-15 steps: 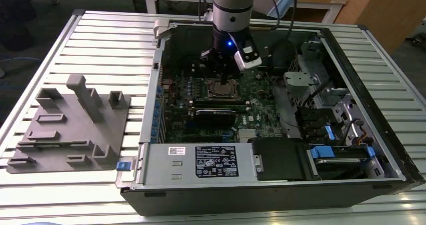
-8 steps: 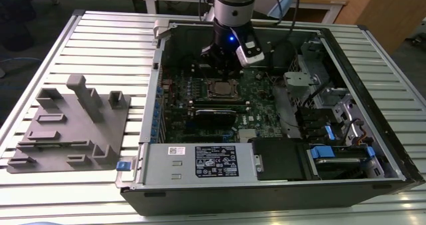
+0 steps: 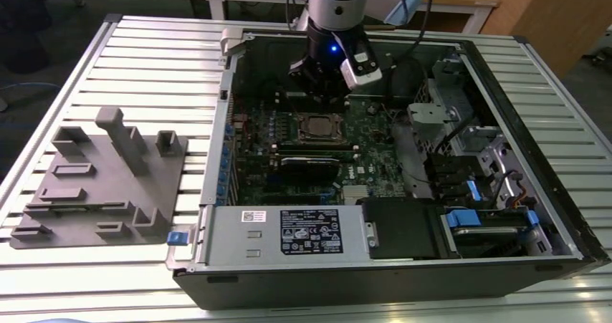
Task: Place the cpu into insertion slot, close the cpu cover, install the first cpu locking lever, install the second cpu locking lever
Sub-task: 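Install the first cpu locking lever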
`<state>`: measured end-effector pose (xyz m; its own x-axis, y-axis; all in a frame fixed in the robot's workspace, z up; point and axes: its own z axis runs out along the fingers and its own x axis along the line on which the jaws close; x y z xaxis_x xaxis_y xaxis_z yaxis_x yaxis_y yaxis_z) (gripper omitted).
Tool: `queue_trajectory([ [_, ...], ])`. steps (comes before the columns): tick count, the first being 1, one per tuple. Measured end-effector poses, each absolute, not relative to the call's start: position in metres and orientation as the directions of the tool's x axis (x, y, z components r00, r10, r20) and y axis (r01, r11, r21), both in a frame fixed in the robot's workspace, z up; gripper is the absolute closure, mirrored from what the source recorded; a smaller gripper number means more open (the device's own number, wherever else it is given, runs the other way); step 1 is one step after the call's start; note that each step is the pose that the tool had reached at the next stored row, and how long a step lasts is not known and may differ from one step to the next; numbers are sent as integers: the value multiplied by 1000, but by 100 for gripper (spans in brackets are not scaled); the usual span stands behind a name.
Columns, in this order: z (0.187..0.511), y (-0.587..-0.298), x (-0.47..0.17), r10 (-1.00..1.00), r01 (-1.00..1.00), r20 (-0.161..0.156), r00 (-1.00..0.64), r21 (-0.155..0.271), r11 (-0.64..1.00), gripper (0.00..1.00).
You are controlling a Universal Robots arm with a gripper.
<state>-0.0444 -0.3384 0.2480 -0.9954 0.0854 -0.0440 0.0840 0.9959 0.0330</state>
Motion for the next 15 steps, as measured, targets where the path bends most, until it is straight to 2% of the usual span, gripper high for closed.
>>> queue_trajectory([
  [15,248,-341,-51,85,84,-47,-995,34,996,89],
])
